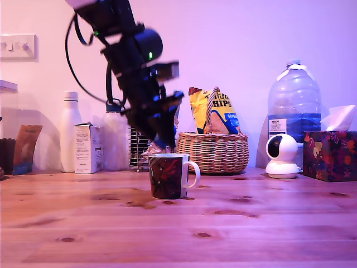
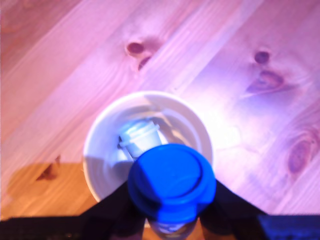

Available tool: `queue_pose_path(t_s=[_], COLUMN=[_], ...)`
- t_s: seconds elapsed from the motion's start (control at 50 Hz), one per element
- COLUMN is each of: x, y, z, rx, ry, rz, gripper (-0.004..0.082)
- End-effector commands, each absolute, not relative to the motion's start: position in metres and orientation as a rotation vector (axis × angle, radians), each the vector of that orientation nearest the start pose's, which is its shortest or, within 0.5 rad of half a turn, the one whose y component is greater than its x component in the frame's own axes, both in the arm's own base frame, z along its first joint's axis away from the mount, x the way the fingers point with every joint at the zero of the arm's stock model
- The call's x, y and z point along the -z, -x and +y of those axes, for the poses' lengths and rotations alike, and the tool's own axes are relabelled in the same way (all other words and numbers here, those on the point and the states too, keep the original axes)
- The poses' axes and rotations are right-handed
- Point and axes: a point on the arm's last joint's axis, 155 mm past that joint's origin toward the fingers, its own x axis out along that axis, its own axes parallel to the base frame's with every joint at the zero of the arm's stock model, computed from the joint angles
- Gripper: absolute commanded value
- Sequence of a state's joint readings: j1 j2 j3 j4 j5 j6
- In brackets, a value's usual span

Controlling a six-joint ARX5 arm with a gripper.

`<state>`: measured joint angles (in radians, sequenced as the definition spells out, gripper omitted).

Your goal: Pick up the coffee capsules from the table one by one and drop them inside the nearest coffee cup

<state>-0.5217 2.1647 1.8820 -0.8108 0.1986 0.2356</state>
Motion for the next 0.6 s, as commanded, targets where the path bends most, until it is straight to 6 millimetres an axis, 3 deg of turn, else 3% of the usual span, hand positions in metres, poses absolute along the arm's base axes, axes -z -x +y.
queue_pose_path(t_s=[0.0, 0.46, 0.52, 0.58], x=[-0.083, -0.085, -0.086, -0.088], y=[-0.447, -0.454, -0.456, -0.461], z=[-0.297, -0.296, -0.297, -0.297], rx=[0.773, 0.751, 0.749, 0.744], ry=[-0.387, -0.393, -0.392, -0.391], rz=[1.035, 1.01, 1.0, 0.983], gripper=[0.018, 0.0192, 0.0294, 0.0478])
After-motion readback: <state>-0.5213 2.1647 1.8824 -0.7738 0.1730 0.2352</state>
